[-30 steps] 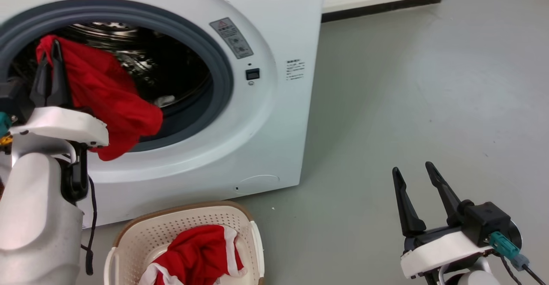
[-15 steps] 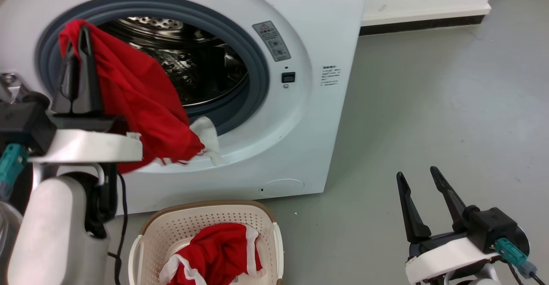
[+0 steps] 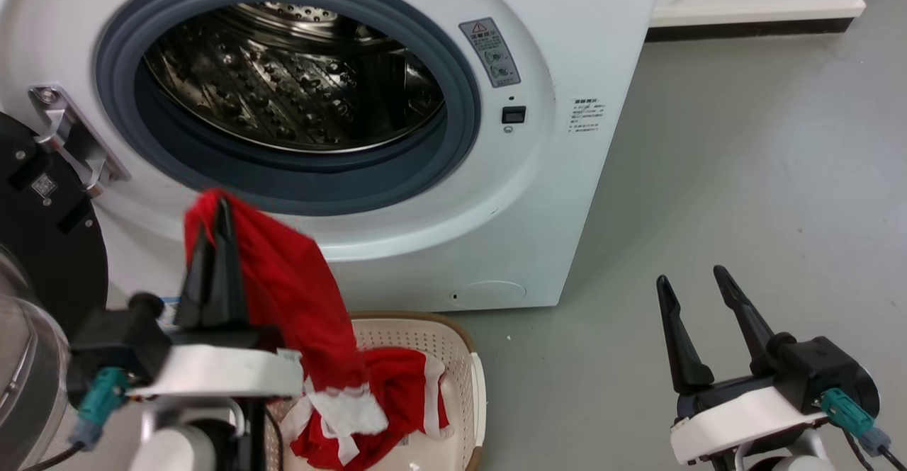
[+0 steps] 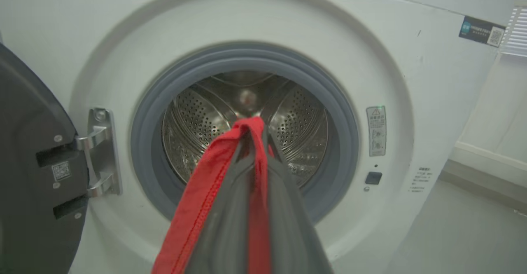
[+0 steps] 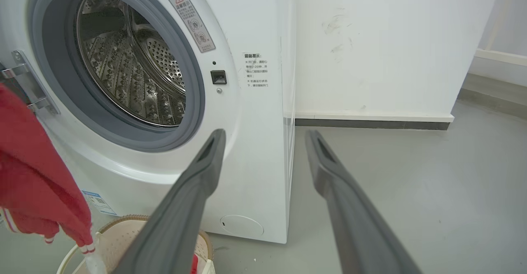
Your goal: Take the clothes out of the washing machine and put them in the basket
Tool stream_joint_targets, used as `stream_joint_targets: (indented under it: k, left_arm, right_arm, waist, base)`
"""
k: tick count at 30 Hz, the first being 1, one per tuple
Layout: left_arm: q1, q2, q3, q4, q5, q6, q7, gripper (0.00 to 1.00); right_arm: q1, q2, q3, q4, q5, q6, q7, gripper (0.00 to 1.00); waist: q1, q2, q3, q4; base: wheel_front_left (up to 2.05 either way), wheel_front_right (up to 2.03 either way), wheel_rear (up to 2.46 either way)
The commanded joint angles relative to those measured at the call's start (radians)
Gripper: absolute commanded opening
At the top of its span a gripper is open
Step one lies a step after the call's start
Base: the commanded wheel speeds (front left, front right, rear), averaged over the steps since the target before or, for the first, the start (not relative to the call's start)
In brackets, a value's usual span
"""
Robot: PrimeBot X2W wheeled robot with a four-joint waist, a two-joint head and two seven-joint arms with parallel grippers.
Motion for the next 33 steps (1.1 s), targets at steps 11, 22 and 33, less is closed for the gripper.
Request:
stream_joint_targets:
  k: [11, 22, 33]
  left_arm:
    - [0.004, -0.113, -0.015, 0.385, -0.111, -0.046, -0.12, 0.0]
    - [-0.138, -0.14, 0.025, 0.741, -0.083, -0.092, -0.153, 0.0]
    - [-0.308, -0.141, 0.106, 0.991, 0.018, -0.11, -0.152, 0.0]
  right_arm:
    - [-0.077, 0.002, 0.021, -0.024, -0.011, -0.001, -0.002, 1.0]
    - [-0.146, -0.008, 0.043, -0.014, 0.009, -0.001, -0.021, 1.0]
    - [-0.223, -0.007, 0.078, 0.032, 0.05, -0.001, -0.066, 1.0]
  waist:
    - [0.0, 0.0, 0.153, -0.026]
    - [0.0, 0.0, 0.306, -0.092]
    - [0.0, 0.0, 0.454, -0.171]
  base:
    - [0.0, 0.0, 0.0]
    - [0.0, 0.0, 0.0]
    - [0.0, 0.0, 0.0]
